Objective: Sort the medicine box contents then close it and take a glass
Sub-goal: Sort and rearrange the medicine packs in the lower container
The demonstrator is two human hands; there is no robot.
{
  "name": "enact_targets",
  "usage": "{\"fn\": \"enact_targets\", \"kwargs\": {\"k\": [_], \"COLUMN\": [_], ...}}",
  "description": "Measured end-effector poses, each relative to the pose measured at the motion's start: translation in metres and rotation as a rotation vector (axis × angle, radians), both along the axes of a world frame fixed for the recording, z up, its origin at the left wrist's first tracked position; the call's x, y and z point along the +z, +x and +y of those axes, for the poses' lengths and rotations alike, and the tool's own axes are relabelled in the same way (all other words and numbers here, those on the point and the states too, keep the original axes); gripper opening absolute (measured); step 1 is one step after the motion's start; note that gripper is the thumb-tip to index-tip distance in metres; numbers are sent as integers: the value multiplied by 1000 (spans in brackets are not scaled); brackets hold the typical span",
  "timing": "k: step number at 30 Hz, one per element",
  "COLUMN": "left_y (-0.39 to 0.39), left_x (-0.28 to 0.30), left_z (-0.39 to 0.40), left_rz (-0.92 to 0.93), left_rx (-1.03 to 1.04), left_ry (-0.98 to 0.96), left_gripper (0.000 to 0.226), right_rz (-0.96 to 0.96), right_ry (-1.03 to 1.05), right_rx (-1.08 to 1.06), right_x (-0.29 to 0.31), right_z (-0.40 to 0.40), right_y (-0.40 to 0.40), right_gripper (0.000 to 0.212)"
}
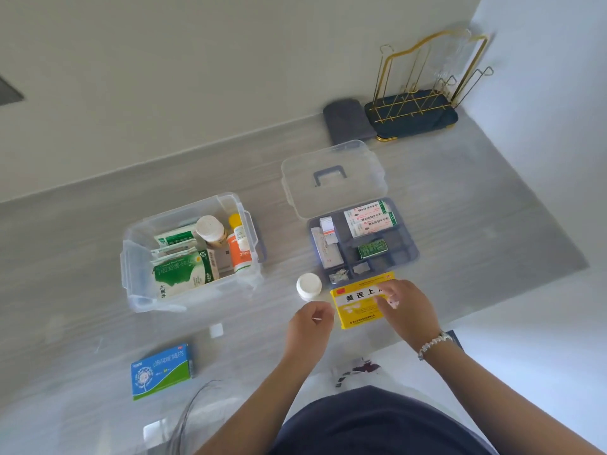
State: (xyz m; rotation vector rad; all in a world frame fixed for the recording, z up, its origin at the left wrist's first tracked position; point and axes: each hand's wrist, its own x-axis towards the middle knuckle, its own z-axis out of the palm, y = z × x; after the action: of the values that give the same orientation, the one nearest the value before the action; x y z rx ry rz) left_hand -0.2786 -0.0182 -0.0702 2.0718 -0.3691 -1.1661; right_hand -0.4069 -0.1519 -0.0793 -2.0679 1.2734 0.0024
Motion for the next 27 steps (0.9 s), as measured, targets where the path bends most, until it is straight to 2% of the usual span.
{"fn": "enact_targets", "kwargs": {"k": [3,5,9,15,18,21,27], "left_y": [-12,-19,-29,-35,-33,-26,14], "left_x": [-7,-9,-11,-4,12,31,68], "left_z": [-12,-19,-29,-29,-27,-23,0], "left_rz": [43,75,83,41,-43,-107,-277], "left_rx": [-2,20,32,73,70,55,61], "left_ry": [75,80,40,-28,-114,-179,-256], "left_gripper": [25,15,16,19,30,25,24], "right_rz": [85,136,156,70,-30,-152,-326], "right_ry": [-26,-26,119,175,124,73,71], "right_rx": [10,29,32,-70,-168,-208,-161], "right_x": [-9,-13,-16,-11,4,26,73], "right_z": [-8,-11,-15,-19,-18,-16,1], "right_y": [-13,-19,-22,-22,-23,-20,12], "right_gripper": [38,48,57,49,44,35,27]}}
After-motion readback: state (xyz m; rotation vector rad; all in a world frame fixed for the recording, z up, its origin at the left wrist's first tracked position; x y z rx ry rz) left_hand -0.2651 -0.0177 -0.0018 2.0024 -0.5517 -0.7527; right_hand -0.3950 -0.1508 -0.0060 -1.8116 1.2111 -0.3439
